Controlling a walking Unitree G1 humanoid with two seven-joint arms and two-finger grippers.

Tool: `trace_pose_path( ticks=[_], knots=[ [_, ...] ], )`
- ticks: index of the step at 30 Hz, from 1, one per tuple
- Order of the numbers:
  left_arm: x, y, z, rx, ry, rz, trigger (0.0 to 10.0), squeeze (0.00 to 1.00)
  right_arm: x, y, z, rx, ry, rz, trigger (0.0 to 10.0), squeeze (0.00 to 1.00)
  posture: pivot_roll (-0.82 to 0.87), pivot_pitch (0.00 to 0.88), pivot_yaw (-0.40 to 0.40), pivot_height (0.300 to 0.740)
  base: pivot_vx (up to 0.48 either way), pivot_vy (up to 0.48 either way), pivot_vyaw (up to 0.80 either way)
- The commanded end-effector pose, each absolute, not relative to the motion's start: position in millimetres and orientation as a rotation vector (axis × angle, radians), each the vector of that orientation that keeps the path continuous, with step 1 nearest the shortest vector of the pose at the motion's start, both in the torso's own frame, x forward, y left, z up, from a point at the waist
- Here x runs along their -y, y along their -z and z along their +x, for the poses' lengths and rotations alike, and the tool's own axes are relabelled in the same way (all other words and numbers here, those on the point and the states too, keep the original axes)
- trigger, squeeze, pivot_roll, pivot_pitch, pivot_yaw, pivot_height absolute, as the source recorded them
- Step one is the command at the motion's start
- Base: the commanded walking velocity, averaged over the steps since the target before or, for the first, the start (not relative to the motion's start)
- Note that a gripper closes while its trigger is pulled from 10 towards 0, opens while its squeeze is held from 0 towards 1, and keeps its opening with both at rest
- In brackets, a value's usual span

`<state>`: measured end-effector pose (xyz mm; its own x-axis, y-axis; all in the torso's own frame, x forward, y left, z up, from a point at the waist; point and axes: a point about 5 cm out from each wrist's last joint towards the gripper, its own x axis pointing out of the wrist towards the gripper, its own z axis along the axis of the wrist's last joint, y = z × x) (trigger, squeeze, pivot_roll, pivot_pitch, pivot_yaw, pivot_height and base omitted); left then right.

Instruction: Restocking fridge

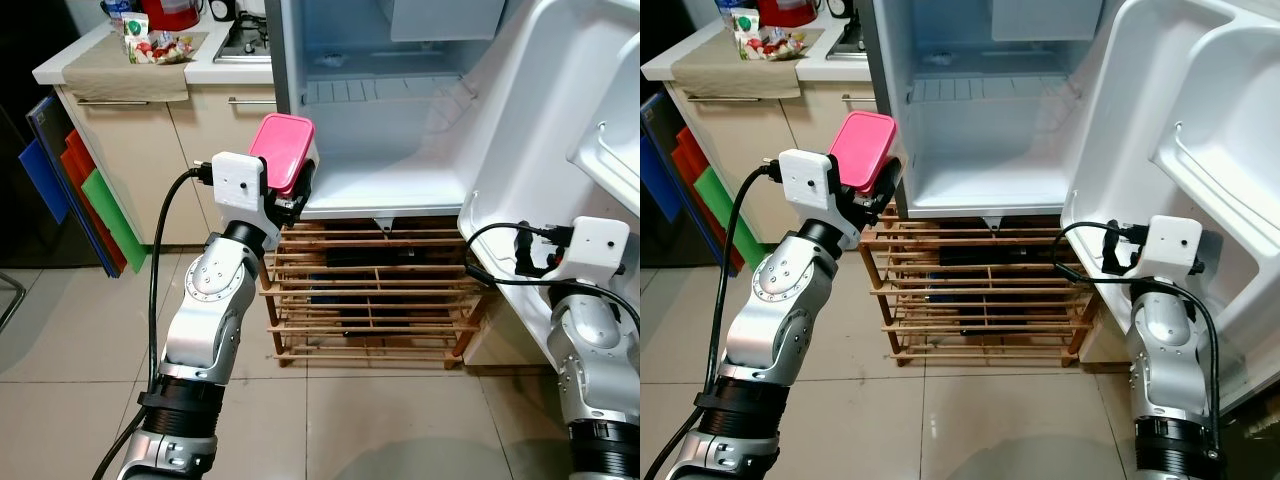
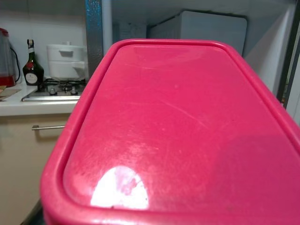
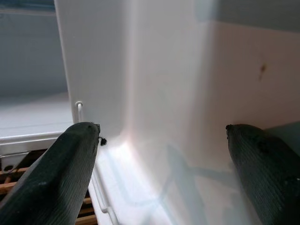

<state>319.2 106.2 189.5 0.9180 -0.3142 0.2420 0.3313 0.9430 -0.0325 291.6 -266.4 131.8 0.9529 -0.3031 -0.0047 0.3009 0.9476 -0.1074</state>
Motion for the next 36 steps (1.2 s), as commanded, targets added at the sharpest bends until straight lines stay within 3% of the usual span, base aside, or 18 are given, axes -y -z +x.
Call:
trace_pose_path(
  ticks=[1, 7, 12, 20, 25, 36],
  knots=[
    [-105, -191, 321, 0.240, 0.346, -0.072, 10.0, 0.00, 278, -140, 295, -0.006, 0.348, -0.104, 10.0, 0.00, -0.16, 0.000, 0.054, 0.740, 0.000, 0.000, 0.00],
    [-103, -192, 322, 0.241, 0.353, -0.072, 10.0, 0.00, 309, -153, 297, 0.014, 0.429, -0.147, 10.0, 0.00, -0.16, 0.000, 0.056, 0.740, 0.000, 0.000, 0.00],
    [-103, -192, 323, 0.242, 0.351, -0.075, 10.0, 0.00, 311, -163, 298, 0.050, 0.434, -0.171, 10.0, 0.00, -0.16, 0.000, 0.055, 0.740, 0.000, 0.000, 0.00],
    [-104, -189, 323, 0.233, 0.331, -0.061, 10.0, 0.00, 239, -169, 303, 0.160, 0.142, -0.252, 10.0, 0.00, -0.16, 0.000, 0.051, 0.740, 0.000, 0.000, 0.00],
    [-97, -184, 325, 0.205, 0.340, -0.051, 10.0, 0.00, 204, -154, 296, 0.142, 0.023, -0.207, 10.0, 0.00, -0.16, 0.000, 0.051, 0.740, 0.000, 0.000, 0.29],
    [-94, -184, 329, 0.199, 0.354, -0.048, 10.0, 0.00, 194, -146, 289, 0.116, 0.007, -0.200, 10.0, 0.00, -0.16, 0.000, 0.054, 0.740, 0.289, 0.000, 0.65]
  ],
)
